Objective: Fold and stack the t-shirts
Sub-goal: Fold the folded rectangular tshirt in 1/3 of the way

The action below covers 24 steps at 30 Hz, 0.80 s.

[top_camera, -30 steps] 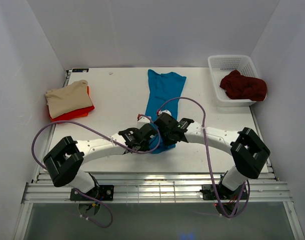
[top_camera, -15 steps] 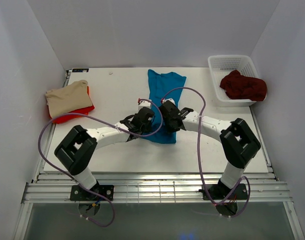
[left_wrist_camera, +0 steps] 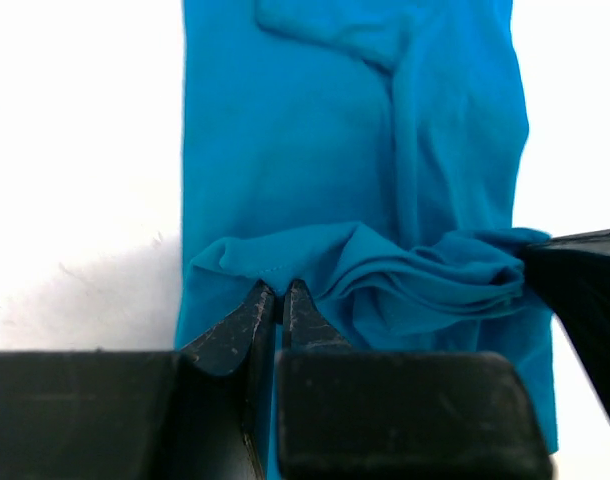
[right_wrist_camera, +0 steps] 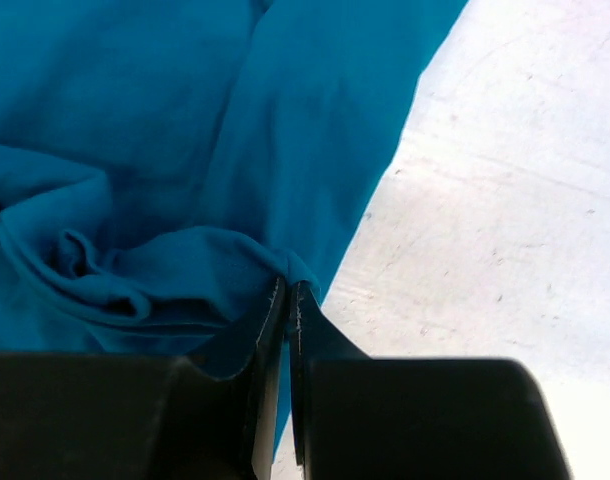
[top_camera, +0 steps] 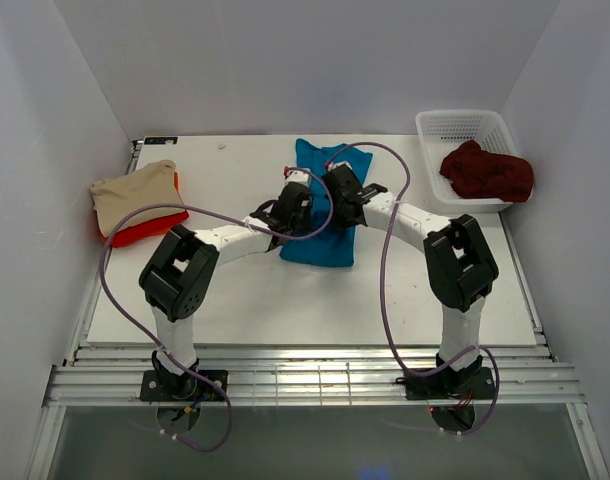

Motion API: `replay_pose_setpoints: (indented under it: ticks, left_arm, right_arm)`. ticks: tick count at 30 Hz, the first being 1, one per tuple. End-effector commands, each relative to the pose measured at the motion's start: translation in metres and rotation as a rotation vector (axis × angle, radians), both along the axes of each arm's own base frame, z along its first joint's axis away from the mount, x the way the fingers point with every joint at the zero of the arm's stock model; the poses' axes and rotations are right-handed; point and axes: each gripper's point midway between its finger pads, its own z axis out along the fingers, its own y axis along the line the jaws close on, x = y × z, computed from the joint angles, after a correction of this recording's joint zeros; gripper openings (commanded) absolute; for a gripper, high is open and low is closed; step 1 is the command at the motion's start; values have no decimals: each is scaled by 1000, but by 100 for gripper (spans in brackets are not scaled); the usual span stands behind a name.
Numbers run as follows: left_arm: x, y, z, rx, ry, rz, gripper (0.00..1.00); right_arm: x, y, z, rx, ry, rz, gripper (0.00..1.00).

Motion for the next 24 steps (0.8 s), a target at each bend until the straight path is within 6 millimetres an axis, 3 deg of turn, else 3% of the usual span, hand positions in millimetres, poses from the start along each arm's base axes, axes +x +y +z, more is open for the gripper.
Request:
replay_pose_setpoints:
  ticks: [1, 6, 18, 22, 24]
  left_arm:
    - [25, 3, 26, -27, -53, 6, 5]
    - [46, 6, 34, -50, -69, 8, 5]
    - [83, -8, 6, -37, -49, -83, 6]
    - [95, -12, 7, -24, -78, -111, 9]
    - [108, -18, 22, -31, -121, -116, 14]
  right_arm:
    - [36, -3, 22, 13, -81, -10, 8]
    - [64, -16, 24, 22, -92, -34, 8]
    - [102, -27, 0, 26, -58, -42, 8]
    - [113, -27, -7, 17, -80, -38, 8]
    - [122, -29, -2, 9, -111, -47, 13]
